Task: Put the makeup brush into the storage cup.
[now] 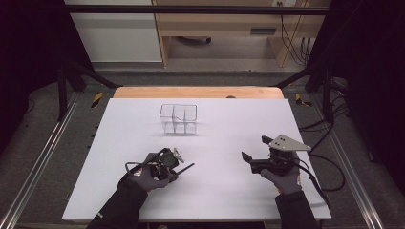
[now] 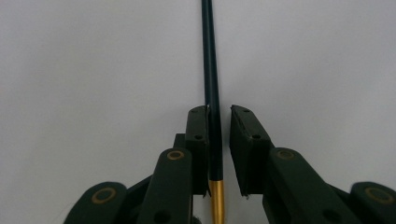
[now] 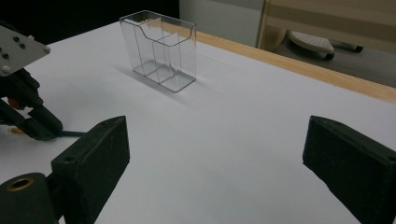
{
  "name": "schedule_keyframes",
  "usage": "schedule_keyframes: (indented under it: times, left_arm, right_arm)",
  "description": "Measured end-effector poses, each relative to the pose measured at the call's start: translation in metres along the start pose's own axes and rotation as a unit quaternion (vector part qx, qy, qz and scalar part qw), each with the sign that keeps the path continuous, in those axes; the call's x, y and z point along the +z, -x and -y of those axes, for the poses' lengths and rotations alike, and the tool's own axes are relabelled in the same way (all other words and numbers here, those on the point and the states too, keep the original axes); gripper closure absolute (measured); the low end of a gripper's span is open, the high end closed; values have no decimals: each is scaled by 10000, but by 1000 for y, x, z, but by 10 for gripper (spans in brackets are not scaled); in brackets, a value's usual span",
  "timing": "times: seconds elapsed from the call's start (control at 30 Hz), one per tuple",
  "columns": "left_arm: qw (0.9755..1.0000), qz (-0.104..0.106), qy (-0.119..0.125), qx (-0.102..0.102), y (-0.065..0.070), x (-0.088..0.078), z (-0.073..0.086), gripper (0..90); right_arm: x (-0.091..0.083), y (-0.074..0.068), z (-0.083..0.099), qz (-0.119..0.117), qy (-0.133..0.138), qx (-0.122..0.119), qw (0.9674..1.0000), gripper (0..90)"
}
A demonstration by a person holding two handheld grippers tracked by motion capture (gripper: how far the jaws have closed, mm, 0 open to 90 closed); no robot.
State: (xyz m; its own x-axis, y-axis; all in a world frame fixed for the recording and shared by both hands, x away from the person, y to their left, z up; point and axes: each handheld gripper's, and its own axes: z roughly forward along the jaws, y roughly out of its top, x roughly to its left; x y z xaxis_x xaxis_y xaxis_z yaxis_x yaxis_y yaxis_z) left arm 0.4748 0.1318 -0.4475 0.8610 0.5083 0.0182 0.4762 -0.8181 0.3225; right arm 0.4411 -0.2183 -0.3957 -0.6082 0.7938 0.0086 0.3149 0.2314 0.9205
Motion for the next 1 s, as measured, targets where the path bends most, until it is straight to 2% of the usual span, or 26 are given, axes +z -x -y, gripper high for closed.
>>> schedule_keyframes:
  times: [0.27, 0.6, 0.83, 1.0]
  left_arm:
    - [9999, -9, -148, 88, 2, 0, -4, 805]
    - [9996, 9, -200, 174, 1, 0, -6, 825]
    - [9996, 90, -196, 176, -1, -1, -5, 826]
    - [9996, 164, -61, 205, -2, -8, -4, 826]
  right_arm:
    - [1, 0, 0, -71, 5, 34, 10000, 71]
    - [3, -1, 1, -116, -39, 35, 9999, 73]
    - [4, -1, 1, -93, -107, -17, 9999, 88]
    - [4, -2, 1, -100, -151, -68, 9998, 93]
